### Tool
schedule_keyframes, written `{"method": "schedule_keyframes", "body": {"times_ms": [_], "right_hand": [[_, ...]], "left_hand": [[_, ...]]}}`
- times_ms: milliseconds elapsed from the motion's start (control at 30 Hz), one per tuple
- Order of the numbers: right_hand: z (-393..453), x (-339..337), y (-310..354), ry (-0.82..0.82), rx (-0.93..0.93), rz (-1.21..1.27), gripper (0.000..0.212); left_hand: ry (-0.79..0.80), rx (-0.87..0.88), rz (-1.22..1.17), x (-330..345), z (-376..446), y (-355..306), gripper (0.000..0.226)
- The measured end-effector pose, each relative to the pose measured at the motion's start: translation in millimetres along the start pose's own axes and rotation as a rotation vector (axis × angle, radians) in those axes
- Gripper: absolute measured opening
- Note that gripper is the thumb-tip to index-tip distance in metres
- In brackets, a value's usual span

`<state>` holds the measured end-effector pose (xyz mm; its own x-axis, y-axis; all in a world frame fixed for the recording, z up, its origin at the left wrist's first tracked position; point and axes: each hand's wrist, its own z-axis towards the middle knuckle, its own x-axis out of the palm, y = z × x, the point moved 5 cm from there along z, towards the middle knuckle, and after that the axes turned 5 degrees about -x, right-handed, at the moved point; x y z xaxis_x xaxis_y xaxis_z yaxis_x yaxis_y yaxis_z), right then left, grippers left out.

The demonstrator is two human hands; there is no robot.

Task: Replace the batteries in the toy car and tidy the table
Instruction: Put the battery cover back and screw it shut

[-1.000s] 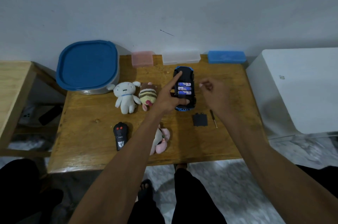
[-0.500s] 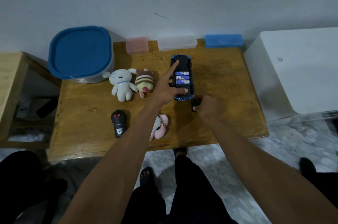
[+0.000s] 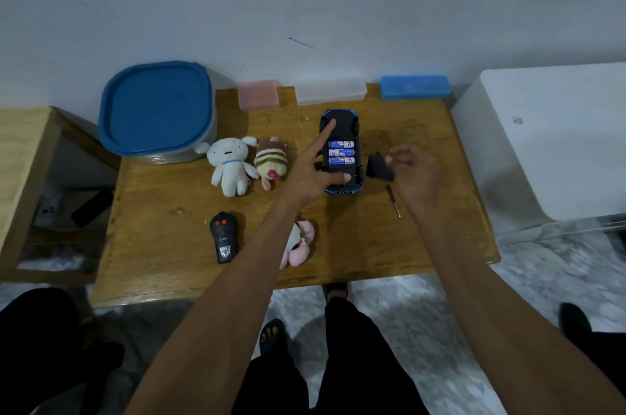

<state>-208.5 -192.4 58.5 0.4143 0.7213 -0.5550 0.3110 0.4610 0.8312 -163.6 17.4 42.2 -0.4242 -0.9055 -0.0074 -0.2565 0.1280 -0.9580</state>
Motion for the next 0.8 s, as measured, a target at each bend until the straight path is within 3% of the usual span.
{"method": "schedule_keyframes", "body": {"times_ms": [100, 200, 300, 433, 800], "right_hand": [[9, -18, 37, -0.096, -0.042, 0.158, 0.011], [11, -23, 68, -0.011, -0.065, 0.295, 0.009], [8, -11, 84, 0.158, -0.131, 0.231, 0.015], [3, 11, 85, 0.257, -0.187, 0.143, 0.012], [0, 26, 87, 0.341, -0.243, 0.089, 0.013]], "left_hand": [[0.002, 0.026, -0.012, -1, -2, -2, 0.105], [0.003, 0.043, -0.009, 0, -3, -5, 0.104], [-0.004, 0.059, 0.007, 0, -5, -7, 0.104], [-0.007, 0.092, 0.004, -1, -8, -11, 0.102], [-0.015, 0.102, 0.030, -7, -11, -8, 0.101]]}}
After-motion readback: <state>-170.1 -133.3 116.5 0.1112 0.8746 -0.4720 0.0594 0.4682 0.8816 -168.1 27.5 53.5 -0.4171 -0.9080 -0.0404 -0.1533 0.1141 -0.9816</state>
